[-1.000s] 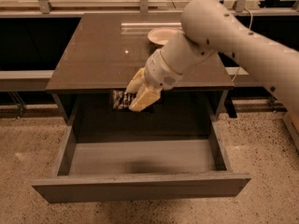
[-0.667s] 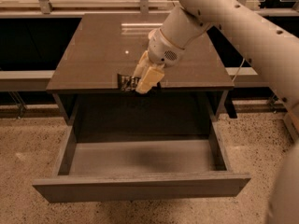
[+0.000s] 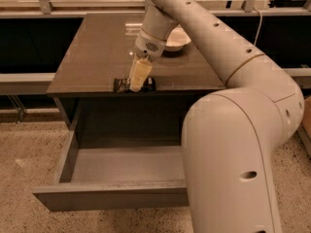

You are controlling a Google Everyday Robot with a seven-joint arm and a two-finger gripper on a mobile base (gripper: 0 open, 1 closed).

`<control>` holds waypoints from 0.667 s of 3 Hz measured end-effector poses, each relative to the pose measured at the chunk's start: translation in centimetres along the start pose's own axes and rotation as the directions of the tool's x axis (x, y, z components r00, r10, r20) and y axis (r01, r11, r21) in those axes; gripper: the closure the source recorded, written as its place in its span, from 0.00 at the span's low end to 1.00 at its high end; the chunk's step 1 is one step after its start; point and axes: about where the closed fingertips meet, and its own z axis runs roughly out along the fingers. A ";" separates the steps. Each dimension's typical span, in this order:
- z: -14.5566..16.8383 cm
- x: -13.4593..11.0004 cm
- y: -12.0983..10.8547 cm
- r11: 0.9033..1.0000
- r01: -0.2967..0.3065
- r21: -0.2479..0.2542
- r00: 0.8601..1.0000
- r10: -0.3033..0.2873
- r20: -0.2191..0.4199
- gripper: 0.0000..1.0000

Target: Pick rxbar chocolate from top drawer and place on counter

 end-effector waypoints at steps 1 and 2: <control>0.1 -0.1 -0.2 1.000 0.000 0.005 1.000 0.000 0.004 0.98; 0.4 -0.4 -0.6 1.000 0.001 0.018 1.000 -0.001 0.014 0.73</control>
Offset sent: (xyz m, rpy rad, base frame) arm 0.0000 0.0000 0.0002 0.0000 0.0000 0.0000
